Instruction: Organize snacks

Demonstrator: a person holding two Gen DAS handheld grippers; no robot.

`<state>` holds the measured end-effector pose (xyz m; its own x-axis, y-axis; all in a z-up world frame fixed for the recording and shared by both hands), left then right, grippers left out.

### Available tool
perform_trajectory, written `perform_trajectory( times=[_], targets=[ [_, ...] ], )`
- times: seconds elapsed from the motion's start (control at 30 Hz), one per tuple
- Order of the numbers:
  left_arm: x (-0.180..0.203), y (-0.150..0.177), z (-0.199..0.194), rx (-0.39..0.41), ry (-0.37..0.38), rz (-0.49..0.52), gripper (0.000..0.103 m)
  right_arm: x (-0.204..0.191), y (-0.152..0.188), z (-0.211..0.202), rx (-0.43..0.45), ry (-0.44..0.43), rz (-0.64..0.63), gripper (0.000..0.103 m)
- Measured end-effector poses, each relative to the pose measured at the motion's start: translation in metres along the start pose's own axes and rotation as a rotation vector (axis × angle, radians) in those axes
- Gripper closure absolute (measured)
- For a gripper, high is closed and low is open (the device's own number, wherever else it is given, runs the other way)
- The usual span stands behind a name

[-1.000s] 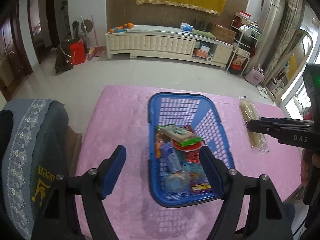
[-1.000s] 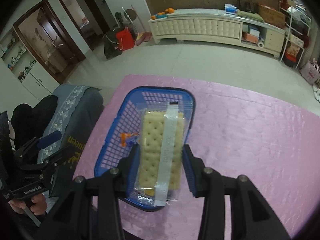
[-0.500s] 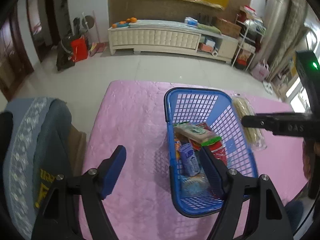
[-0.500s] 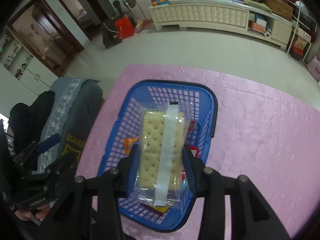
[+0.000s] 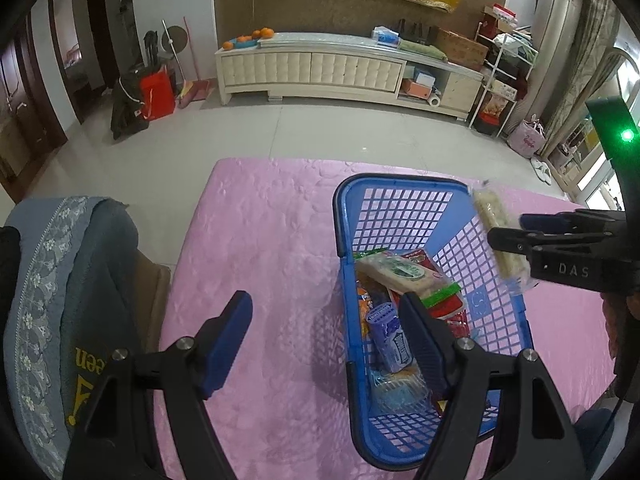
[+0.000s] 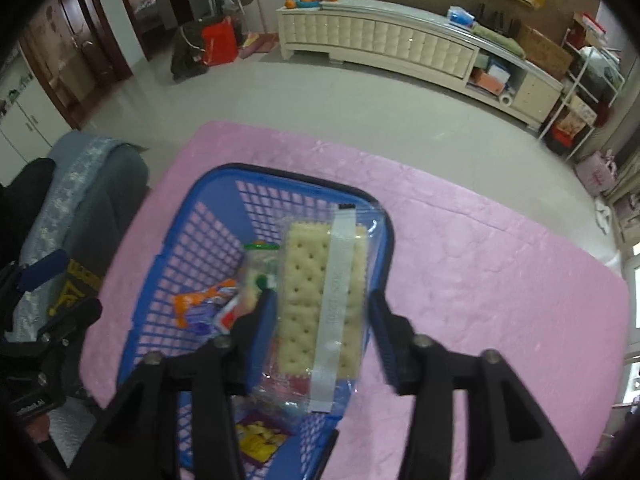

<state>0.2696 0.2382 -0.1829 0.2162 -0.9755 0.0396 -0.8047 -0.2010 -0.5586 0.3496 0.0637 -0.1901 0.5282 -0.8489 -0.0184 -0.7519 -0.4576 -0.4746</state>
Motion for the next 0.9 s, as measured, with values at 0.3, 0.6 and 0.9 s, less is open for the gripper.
perform_trajectory(
  times=[0.3, 0.6, 0.9],
  targets=[
    [0.011, 0.009, -0.009, 0.022, 0.009, 0.003, 0.029, 0.002, 0.007, -0.009, 0.049, 0.076, -0.074, 0.01],
    [0.042, 0.029, -0.061, 0.133, 0.049, 0.032, 0.029, 0.006, 0.043, -0.067, 0.18, 0.001, -0.01, 0.01],
    [0.074, 0.071, -0.126, 0.326, 0.086, -0.054, 0.029, 0.018, 0.114, -0.139, 0.348, 0.003, 0.013, 0.005]
  ],
)
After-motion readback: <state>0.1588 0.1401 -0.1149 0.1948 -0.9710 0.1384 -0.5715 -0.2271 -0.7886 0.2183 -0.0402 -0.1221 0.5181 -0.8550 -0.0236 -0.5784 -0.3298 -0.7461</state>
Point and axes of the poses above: each gripper's, at about its wrist camera, not at the fingertips, and z roughly the way its jaws point, x to its right, y to its underside, the point moved 9 cm from there along z, roughly the way its jaws point, and after that the axes turned 2 degrees about -y, right-handed, at the moved point
